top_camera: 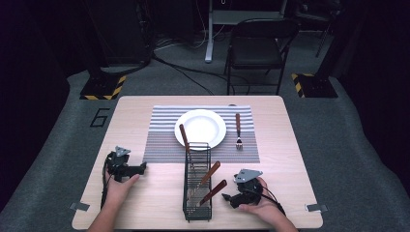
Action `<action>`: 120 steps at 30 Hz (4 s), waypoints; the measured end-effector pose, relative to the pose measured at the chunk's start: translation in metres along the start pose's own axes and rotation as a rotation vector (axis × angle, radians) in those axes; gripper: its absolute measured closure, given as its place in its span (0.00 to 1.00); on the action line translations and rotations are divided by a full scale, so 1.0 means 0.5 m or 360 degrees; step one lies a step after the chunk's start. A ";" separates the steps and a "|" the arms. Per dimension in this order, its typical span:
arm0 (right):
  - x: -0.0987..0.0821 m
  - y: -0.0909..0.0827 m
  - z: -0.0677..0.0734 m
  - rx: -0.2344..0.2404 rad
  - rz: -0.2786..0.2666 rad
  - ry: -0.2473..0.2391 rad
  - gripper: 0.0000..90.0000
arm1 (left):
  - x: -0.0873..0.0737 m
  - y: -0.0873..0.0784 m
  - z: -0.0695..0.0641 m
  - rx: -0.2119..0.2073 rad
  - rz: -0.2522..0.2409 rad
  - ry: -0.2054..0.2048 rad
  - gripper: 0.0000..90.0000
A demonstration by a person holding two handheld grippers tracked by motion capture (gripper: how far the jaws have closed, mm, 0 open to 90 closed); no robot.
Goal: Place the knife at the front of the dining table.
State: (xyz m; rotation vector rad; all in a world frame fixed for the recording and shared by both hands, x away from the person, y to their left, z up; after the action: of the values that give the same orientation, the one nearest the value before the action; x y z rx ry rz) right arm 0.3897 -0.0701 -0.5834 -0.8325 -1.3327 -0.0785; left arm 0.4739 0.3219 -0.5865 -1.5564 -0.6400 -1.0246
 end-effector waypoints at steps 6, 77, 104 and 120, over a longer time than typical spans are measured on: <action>0.000 0.000 -0.001 0.0004 0.0003 -0.0009 0.13 | -0.002 -0.003 -0.006 0.0007 0.0010 -0.0008 0.00; -0.001 0.000 0.000 0.0013 0.0005 -0.0013 0.13 | 0.132 -0.127 -0.178 -0.0375 -0.0121 -0.0096 0.48; -0.001 0.000 -0.001 0.0014 0.0004 -0.0016 0.13 | 0.230 -0.135 -0.305 -0.0652 -0.0172 -0.0045 0.54; -0.001 0.000 -0.001 0.0016 0.0003 -0.0017 0.13 | 0.250 -0.105 -0.349 -0.0723 -0.0173 -0.0082 0.58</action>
State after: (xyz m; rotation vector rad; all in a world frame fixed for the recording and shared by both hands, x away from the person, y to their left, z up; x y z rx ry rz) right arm 0.3899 -0.0706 -0.5836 -0.8271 -1.3414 -0.0659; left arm 0.4424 0.1512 -0.4496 -1.9629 -0.5551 -1.2777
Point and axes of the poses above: each handheld gripper's, and its own axes: y roughly forward along the jaws, x roughly out of its top, z roughly to its left, the point moved 8 cm from there along y, roughly forward along the jaws, and after that the axes turned 14 degrees about -z, right-handed, at the moved point
